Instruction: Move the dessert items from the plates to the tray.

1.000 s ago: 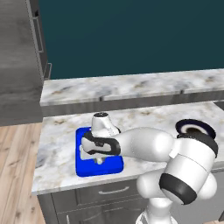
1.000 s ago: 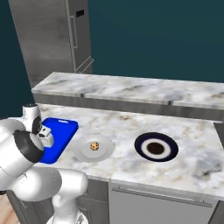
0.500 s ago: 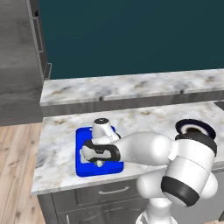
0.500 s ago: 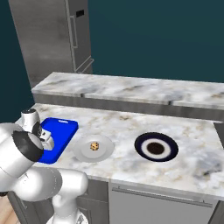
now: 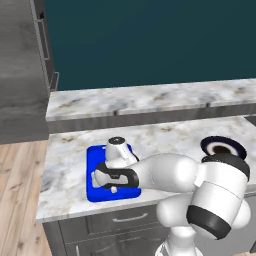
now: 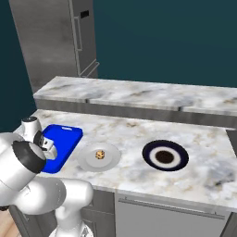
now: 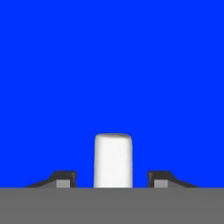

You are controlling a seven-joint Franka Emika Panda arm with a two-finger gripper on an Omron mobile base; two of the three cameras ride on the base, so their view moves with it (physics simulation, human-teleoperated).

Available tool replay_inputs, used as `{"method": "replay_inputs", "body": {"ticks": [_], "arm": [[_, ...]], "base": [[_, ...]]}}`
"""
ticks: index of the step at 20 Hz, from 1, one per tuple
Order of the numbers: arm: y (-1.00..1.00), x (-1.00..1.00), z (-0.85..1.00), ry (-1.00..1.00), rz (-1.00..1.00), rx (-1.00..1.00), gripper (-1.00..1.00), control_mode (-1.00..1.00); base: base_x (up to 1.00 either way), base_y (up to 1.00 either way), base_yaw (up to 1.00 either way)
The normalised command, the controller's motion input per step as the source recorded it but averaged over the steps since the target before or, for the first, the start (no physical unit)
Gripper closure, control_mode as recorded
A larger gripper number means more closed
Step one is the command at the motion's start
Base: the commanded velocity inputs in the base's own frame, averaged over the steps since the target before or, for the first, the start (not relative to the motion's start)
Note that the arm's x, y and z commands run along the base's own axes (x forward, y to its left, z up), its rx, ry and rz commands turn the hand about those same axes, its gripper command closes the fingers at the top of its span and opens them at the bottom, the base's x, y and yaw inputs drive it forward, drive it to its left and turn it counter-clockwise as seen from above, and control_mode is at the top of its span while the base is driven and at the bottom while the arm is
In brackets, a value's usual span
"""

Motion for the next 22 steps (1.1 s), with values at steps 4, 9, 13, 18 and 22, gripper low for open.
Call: {"method": "replay_inputs", "body": {"ticks": [4, 9, 13, 18, 22], "arm": [[0.00, 0.00, 0.26, 0.00, 0.00, 0.00, -1.00, -1.00], [-0.10, -0.03, 0.76, -0.02, 0.01, 0.01, -1.00, -1.00], [-0.42, -0.32, 0.64, -0.01, 0.00, 0.00, -1.00, -1.00], [-0.57, -0.10, 0.48, 0.02, 0.00, 0.00, -1.00, -1.00], [-0.72, 0.12, 0.28, 0.09, -0.10, 0.00, -1.00, -1.00]], "base": [[0.00, 0.00, 0.00], [0.00, 0.00, 0.00], [0.00, 0.00, 0.00], [0.00, 0.00, 0.00], [0.00, 0.00, 0.00]]}}
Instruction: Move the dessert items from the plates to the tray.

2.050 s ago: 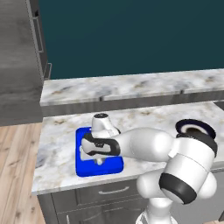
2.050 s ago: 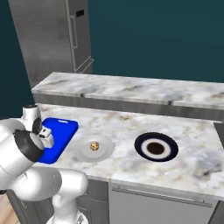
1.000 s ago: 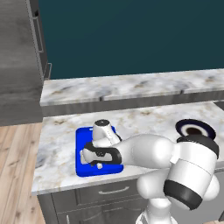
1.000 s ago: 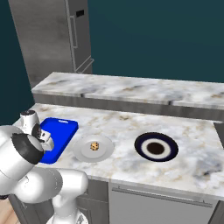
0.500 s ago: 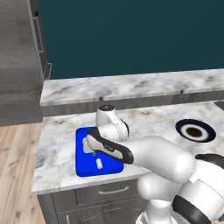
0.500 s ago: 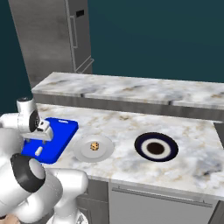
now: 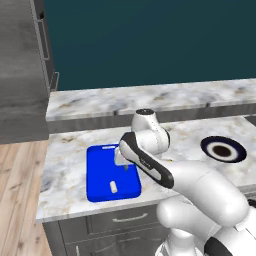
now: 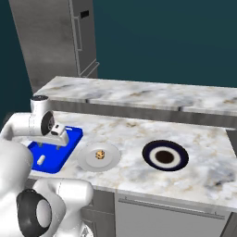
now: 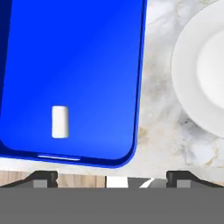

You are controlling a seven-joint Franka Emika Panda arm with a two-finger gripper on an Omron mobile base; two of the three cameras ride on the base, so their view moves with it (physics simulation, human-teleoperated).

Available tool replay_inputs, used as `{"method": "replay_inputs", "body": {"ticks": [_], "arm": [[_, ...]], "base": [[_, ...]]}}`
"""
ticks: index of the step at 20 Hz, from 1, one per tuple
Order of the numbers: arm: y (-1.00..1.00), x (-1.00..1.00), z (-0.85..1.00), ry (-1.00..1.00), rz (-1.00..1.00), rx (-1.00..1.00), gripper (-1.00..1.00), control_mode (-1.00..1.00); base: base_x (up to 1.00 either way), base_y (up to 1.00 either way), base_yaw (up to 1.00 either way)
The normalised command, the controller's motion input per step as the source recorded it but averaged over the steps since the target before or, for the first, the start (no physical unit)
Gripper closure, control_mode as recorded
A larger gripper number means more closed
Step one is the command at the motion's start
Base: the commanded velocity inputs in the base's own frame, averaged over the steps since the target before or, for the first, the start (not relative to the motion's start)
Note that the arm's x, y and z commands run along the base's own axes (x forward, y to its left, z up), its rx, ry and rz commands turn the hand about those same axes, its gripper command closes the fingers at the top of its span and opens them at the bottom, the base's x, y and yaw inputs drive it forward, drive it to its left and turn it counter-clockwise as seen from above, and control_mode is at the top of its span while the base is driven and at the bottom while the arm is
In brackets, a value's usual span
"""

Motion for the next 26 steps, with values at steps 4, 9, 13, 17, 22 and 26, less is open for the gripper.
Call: {"method": "replay_inputs", "body": {"ticks": [4, 9, 13, 17, 22, 26], "arm": [[-0.76, 0.24, 0.14, 0.07, -0.10, 0.00, -1.00, -1.00], [-0.61, 0.24, 0.05, 0.05, -0.07, -0.06, -1.00, -1.00], [-0.62, 0.33, 0.00, 0.05, -0.10, -0.05, -1.00, -1.00], [-0.64, 0.31, 0.00, 0.08, -0.11, -0.01, -1.00, -1.00], [-0.41, 0.20, -0.11, 0.04, -0.09, 0.00, -1.00, -1.00], [-0.29, 0.32, -0.16, 0.00, -0.07, 0.00, -1.00, -1.00]], "base": [[0.00, 0.00, 0.00], [0.00, 0.00, 0.00], [0.00, 0.00, 0.00], [0.00, 0.00, 0.00], [0.00, 0.00, 0.00], [0.00, 0.00, 0.00]]}}
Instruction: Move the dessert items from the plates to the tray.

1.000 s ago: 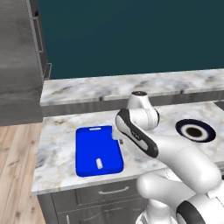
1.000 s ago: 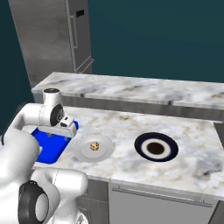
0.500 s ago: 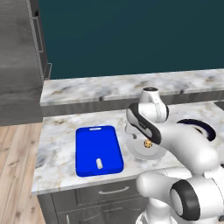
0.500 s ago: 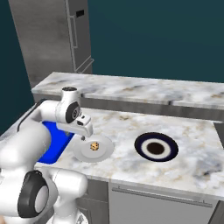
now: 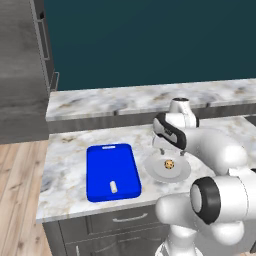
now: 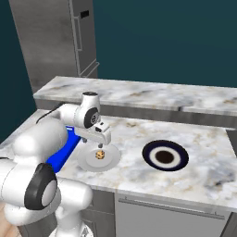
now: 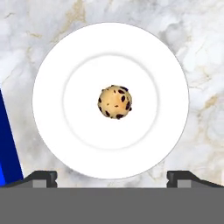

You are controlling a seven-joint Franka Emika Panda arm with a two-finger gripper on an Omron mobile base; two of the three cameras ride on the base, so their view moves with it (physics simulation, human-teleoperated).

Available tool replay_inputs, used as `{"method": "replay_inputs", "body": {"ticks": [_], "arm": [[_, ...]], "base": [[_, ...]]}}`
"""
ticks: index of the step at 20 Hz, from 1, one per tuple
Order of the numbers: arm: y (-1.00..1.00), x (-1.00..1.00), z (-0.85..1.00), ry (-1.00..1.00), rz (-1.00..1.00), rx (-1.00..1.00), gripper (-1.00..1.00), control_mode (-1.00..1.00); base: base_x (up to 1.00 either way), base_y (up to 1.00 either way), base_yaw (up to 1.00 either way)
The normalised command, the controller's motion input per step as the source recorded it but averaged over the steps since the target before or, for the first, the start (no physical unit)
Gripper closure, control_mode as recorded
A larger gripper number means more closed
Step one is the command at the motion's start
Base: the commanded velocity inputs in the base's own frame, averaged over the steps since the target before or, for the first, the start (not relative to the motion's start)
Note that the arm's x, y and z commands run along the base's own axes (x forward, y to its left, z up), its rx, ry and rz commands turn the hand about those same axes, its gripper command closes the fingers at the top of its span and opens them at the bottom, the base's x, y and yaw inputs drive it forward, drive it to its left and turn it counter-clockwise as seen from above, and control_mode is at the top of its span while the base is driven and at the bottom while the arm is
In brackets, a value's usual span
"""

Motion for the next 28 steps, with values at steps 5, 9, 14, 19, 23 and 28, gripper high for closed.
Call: {"method": "replay_inputs", "body": {"ticks": [5, 9, 14, 19, 23, 28], "arm": [[-0.23, 0.31, -0.21, 0.00, -0.01, -0.01, -1.00, -1.00], [-0.05, 0.29, -0.32, 0.00, 0.00, -0.04, -1.00, -1.00], [0.00, 0.29, -0.29, 0.01, 0.00, -0.07, -1.00, -1.00], [0.00, 0.16, -0.25, 0.03, 0.00, -0.04, -1.00, -1.00], [0.00, -0.04, -0.16, 0.00, 0.00, 0.00, -1.00, -1.00], [-0.02, -0.10, -0.13, 0.00, 0.00, 0.00, -1.00, -1.00]], "base": [[0.00, 0.00, 0.00], [0.00, 0.00, 0.00], [0.00, 0.00, 0.00], [0.00, 0.00, 0.00], [0.00, 0.00, 0.00], [0.00, 0.00, 0.00]]}}
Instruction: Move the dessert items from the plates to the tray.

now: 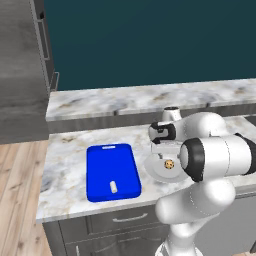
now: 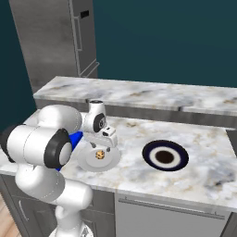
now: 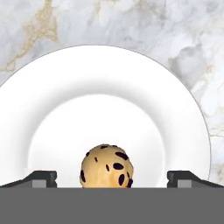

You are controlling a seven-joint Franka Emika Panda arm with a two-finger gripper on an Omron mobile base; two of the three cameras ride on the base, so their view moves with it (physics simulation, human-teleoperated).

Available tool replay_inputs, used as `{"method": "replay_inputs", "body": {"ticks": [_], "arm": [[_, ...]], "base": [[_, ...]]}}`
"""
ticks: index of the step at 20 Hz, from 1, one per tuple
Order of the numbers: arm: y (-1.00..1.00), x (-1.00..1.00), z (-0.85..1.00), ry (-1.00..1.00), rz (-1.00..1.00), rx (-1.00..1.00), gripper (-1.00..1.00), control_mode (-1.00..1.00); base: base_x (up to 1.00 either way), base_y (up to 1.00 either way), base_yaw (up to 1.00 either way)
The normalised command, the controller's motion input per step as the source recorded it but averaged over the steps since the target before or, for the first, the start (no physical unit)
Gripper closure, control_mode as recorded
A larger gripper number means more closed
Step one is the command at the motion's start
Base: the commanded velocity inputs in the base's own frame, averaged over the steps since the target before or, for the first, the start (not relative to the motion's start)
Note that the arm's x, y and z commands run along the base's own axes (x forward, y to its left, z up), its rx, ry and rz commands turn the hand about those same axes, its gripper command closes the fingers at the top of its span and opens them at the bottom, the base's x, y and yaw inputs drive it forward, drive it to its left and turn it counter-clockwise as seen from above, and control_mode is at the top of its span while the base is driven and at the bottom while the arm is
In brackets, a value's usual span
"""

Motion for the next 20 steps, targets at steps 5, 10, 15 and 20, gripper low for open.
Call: {"method": "replay_inputs", "body": {"ticks": [5, 10, 15, 20], "arm": [[0.00, -0.15, -0.30, 0.00, 0.00, 0.00, -1.00, -1.00], [0.00, -0.05, -0.17, 0.01, 0.00, 0.00, -1.00, -1.00], [0.00, 0.00, -0.02, 0.02, 0.00, 0.00, -1.00, -1.00], [0.00, 0.00, -0.09, 0.01, 0.00, -0.01, 1.00, -1.00]], "base": [[0.00, 0.00, 0.00], [0.00, 0.00, 0.00], [0.00, 0.00, 0.00], [0.00, 0.00, 0.00]]}}
